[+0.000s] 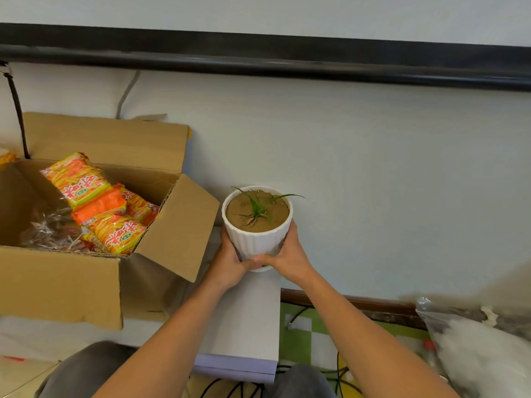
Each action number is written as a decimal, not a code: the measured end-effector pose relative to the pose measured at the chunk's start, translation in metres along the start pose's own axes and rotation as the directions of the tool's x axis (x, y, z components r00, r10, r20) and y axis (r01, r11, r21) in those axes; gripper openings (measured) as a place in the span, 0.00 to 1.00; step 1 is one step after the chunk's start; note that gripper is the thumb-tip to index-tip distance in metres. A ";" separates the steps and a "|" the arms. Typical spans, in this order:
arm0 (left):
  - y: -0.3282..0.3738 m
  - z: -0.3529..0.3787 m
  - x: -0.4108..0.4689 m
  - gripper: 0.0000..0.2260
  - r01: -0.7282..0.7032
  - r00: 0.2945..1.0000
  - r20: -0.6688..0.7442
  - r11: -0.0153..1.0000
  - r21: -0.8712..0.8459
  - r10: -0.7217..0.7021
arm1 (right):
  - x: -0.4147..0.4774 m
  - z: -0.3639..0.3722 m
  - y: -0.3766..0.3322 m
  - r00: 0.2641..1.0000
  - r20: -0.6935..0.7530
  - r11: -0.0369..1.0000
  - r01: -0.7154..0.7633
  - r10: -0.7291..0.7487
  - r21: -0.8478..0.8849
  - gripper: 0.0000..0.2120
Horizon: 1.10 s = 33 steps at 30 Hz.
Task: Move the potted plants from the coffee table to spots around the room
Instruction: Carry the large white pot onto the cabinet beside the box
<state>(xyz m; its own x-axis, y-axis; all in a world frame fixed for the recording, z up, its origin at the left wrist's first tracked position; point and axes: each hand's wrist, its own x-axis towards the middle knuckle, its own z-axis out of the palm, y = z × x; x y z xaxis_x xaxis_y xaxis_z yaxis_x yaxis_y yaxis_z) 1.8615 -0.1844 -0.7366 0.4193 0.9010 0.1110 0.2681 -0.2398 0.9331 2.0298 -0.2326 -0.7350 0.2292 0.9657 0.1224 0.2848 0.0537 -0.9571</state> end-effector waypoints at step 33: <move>0.016 -0.011 -0.021 0.43 0.257 0.966 0.001 0.965 -0.041 -0.258 | 0.003 -0.028 -0.006 0.902 0.081 0.905 -0.421 0.425 -0.058 0.33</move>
<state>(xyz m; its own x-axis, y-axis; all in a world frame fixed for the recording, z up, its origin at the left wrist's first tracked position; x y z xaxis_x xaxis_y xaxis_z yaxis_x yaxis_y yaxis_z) 1.8470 -0.2031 -0.7200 0.3370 0.9320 -0.1334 0.3316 0.0152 0.9433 2.0551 -0.2370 -0.7218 0.2520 0.9141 -0.3176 0.2155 -0.3729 -0.9025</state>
